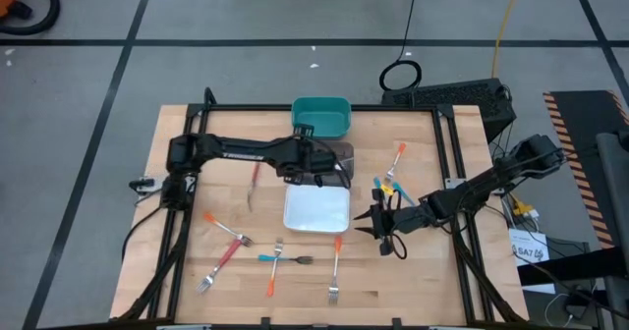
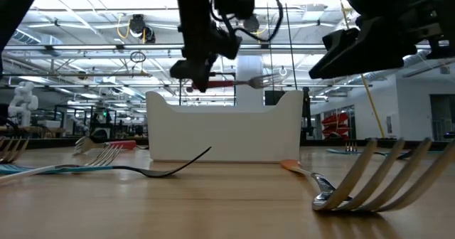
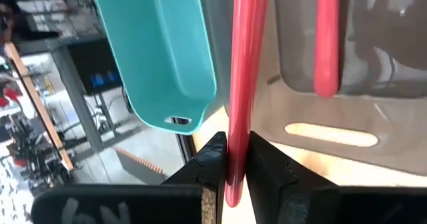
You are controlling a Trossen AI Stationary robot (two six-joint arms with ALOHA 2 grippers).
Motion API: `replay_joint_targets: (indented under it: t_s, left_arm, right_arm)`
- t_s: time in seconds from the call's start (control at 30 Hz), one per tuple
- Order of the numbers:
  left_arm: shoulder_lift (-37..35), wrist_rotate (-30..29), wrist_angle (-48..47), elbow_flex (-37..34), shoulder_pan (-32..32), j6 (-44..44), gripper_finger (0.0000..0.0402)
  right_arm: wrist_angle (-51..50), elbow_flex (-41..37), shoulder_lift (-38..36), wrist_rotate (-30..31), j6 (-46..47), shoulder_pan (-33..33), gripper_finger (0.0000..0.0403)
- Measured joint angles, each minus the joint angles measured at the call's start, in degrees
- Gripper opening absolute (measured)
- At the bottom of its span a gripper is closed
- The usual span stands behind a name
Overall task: Sort silverware by color (type)
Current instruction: Put the top right pink fork into the black bin, then put the top pink fork into the black bin
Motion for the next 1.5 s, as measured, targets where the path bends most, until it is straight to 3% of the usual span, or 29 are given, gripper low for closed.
replay_joint_targets:
  t_s: [0.27,1.03,1.13,1.37,1.5]
  left_arm:
    - [4.61,0.57,-0.99,0.53,0.35,-0.66,0.0049]
    - [4.75,1.2,0.07,0.53,3.05,-4.6,0.0051]
    - [4.75,1.5,0.11,0.53,3.08,-5.84,0.0071]
    - [4.74,1.6,1.02,0.53,3.4,-8.68,0.0164]
    - [4.73,1.64,0.55,1.39,2.86,-10.07,0.019]
  right_arm:
    - [-1.42,0.0,-0.59,0.08,0.55,1.47,0.0114]
    - [-1.45,0.0,-0.59,0.02,-0.02,1.7,0.0114]
    - [-1.45,0.0,-0.59,0.0,-0.02,1.7,0.0114]
    - [-1.43,0.0,-0.59,-0.03,-0.02,1.7,0.0114]
    - [-1.3,0.0,-0.59,-0.03,-0.02,1.7,0.0114]
